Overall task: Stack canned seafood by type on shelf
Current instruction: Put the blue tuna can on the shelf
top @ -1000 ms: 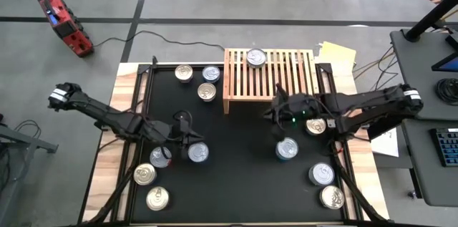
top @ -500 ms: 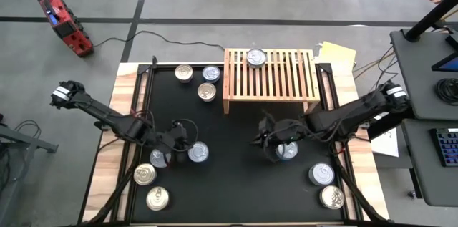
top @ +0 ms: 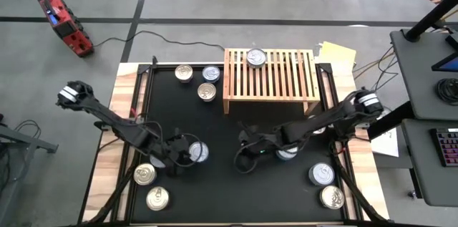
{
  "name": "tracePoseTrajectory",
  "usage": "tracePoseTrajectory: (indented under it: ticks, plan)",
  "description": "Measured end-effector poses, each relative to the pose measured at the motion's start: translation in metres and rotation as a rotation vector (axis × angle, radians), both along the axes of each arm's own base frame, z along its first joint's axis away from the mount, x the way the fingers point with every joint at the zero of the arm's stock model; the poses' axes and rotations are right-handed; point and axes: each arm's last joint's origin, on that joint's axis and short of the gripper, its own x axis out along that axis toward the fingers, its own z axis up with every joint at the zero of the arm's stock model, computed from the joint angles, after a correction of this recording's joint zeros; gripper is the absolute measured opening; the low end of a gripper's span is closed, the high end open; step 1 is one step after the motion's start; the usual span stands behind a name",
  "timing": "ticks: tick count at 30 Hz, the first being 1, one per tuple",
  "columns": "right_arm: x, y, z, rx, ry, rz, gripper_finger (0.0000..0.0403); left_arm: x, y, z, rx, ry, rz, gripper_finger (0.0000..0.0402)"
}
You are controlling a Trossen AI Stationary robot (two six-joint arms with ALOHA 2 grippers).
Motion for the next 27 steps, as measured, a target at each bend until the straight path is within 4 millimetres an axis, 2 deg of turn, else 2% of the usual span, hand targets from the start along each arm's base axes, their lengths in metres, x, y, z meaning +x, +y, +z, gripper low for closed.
tracePoseTrajectory:
  ticks: [6,13,19,27]
  plan:
    - [0.027,0.008,-0.008,0.027,0.009,-0.025,0.0012,0.002,-0.003,-0.012,0.034,0.057,-0.008,0.0001]
    - [0.043,0.013,-0.026,0.047,0.046,-0.056,0.0012,0.005,-0.005,-0.020,0.059,0.079,-0.004,0.0001]
    - [0.049,0.013,-0.037,0.007,0.061,-0.071,0.0012,0.009,-0.006,-0.022,0.086,0.055,0.003,0.0001]
    - [0.050,0.010,-0.037,-0.082,0.033,-0.126,0.0012,0.022,-0.011,-0.020,0.104,-0.083,-0.002,0.0001]
